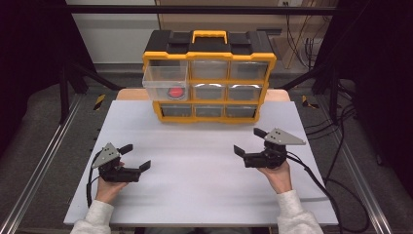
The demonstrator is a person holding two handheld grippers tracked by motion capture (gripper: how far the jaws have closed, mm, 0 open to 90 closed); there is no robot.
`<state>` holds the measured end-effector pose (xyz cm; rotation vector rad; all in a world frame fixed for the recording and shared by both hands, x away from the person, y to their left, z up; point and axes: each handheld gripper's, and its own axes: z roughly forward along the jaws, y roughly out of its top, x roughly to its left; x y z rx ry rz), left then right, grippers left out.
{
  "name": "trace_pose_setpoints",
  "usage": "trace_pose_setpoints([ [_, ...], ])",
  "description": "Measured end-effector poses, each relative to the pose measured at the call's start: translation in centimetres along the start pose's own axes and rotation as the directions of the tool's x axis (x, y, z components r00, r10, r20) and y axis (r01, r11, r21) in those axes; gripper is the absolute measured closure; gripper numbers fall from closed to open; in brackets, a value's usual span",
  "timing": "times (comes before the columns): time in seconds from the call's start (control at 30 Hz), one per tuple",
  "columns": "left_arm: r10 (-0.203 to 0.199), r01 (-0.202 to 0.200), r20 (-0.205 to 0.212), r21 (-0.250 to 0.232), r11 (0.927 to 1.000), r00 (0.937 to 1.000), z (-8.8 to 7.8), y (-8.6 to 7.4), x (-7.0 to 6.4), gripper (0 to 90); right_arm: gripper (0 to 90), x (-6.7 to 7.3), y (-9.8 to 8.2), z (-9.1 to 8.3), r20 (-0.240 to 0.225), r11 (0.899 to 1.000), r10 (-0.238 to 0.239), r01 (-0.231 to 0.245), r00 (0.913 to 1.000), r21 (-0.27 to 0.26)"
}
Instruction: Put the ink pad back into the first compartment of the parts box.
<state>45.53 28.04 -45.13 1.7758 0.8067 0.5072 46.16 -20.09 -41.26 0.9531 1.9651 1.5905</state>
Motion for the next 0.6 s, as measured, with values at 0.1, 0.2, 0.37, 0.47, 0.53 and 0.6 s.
trace_pose_setpoints([
  [0.1, 0.000, 0.000, 0.000, 0.000, 1.0000, 1.0000, 0.0, 0.0, 0.0, 1.2, 2.9, -0.7, -1.5, -1.0, -0.003, 1.000, 0.016, -0.016, 0.9999, 0.000],
  [0.2, 0.000, 0.000, 0.000, 0.001, 1.0000, 1.0000, 0.1, -0.1, 0.0, 1.2, 3.0, -1.3, -2.8, -1.9, -0.009, 0.999, 0.033, -0.033, 0.9994, -0.008],
  [0.37, 0.003, -0.003, 0.002, 0.008, 1.0000, 1.0000, 0.3, -0.1, -0.1, 1.2, 3.0, -2.0, -5.0, -3.0, -0.009, 0.999, 0.046, -0.046, 0.9989, -0.005],
  [0.47, 0.010, -0.010, 0.002, 0.009, 0.9999, 1.0000, 0.2, -0.1, -0.2, 1.2, 3.0, -2.3, -5.7, -3.7, -0.009, 0.998, 0.056, -0.056, 0.9984, -0.026],
  [0.53, 0.010, -0.010, 0.000, 0.010, 0.9999, 1.0000, 0.2, -0.1, -0.2, 1.2, 3.0, -2.6, -6.2, -4.0, -0.010, 0.997, 0.067, -0.067, 0.9977, -0.034],
  [0.6, 0.010, -0.010, -0.003, 0.015, 0.9998, 0.9999, 0.3, -0.2, -0.2, 1.2, 3.0, -2.8, -6.5, -4.2, -0.003, 0.997, 0.068, -0.068, 0.9977, -0.029],
])
